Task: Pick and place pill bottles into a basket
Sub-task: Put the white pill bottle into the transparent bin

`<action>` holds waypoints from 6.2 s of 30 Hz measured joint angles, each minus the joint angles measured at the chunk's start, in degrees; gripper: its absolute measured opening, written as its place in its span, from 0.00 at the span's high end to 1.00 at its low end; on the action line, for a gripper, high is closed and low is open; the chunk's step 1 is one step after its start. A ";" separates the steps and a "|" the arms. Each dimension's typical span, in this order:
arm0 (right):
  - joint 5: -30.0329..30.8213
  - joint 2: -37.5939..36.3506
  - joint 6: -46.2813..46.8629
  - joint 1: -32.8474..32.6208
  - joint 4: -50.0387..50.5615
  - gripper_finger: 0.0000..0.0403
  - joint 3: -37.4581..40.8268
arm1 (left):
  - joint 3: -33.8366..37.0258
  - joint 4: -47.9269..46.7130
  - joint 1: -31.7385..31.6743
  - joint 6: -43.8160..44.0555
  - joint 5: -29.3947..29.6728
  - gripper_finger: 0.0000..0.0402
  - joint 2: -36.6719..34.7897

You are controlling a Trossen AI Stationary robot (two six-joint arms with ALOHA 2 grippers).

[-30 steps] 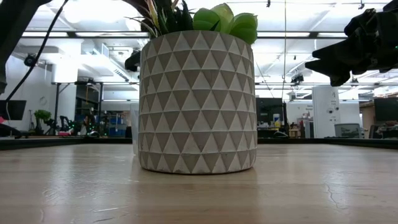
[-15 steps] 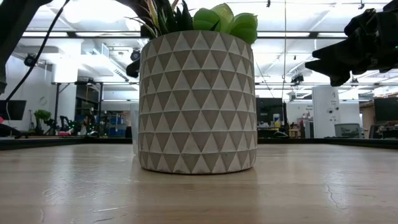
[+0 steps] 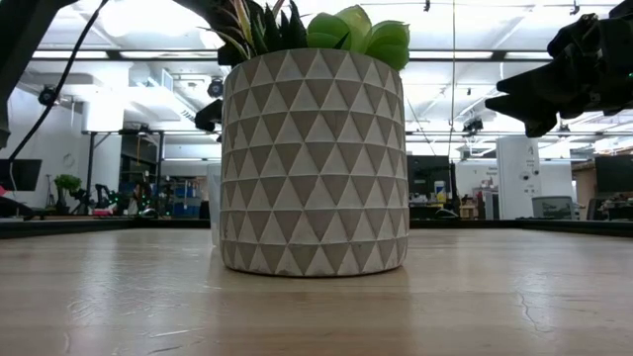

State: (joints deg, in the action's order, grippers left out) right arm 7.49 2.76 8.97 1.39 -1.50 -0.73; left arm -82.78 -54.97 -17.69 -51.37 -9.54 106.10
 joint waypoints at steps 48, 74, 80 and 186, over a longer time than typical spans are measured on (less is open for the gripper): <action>0.02 0.02 0.00 0.02 0.00 0.48 0.00 | 7.93 6.57 -0.31 -2.08 0.72 0.45 -3.72; 0.01 0.01 0.00 0.01 0.00 0.48 0.00 | 8.17 10.94 -0.33 -5.08 -0.61 0.45 -3.63; 0.00 0.01 0.00 0.01 0.00 0.48 0.00 | 8.17 11.26 -0.33 -5.99 -0.87 0.47 -3.48; 0.02 0.02 0.00 0.02 0.00 0.48 0.00 | 8.32 19.92 -1.70 3.59 2.54 0.62 -3.64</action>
State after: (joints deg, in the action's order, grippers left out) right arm 7.51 2.78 8.97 1.41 -1.50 -0.73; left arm -74.46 -35.05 -19.40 -47.78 -7.00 102.46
